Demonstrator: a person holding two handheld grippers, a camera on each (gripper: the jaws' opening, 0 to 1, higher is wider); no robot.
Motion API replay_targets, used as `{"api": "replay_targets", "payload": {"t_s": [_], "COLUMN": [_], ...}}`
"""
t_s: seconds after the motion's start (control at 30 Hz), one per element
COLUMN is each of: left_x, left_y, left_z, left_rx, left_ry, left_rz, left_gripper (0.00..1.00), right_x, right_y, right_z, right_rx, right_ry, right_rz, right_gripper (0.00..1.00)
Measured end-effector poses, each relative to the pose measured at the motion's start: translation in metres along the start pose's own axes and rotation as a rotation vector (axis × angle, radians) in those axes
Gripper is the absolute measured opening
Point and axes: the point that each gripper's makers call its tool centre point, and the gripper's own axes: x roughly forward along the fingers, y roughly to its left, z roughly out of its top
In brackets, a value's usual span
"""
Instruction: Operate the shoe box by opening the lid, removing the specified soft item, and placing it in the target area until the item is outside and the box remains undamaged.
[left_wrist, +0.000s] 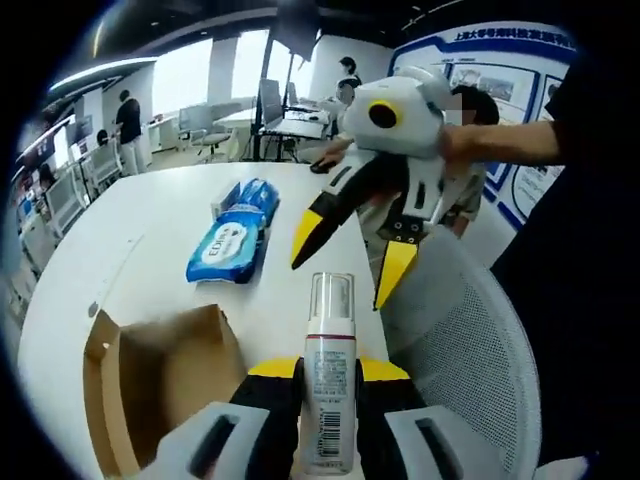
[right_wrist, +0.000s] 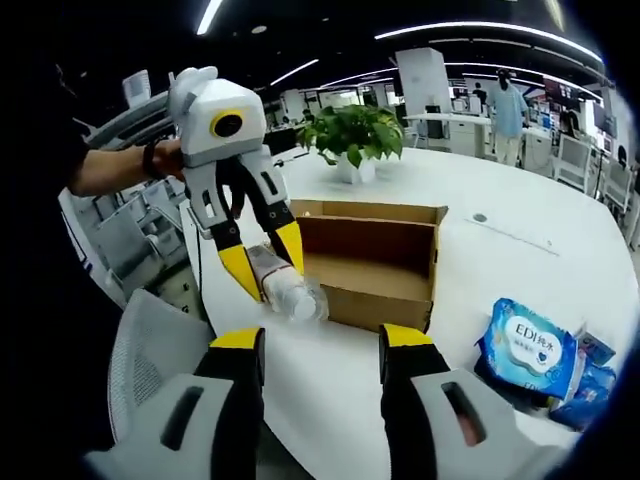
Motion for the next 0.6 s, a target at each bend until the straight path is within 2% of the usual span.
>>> {"api": "replay_targets", "payload": {"t_s": [0.23,0.37,0.43,0.6], "left_x": [0.003,0.004,0.004,0.004], "left_y": [-0.015,-0.020,-0.023,-0.030], "left_z": [0.016,0.019,0.020,0.022], "left_rx": [0.045,0.072,0.064,0.077], "left_ry": [-0.019,-0.020,-0.023,-0.035], "left_rz": [-0.061,-0.087,-0.118,-0.166], "left_gripper": [0.20,0.20,0.20,0.20], "right_x": [-0.004,-0.006,-0.008,-0.011], "right_y": [0.019,0.025,0.026,0.034], "right_z": [-0.001,-0.002,-0.005,-0.003], "right_rx": [-0.046,-0.054,-0.085,-0.090], "right_ry": [0.003,0.000,0.008,0.005], "right_rz": [0.080,0.109,0.116,0.145], "right_gripper": [0.32,0.24,0.21,0.20]}}
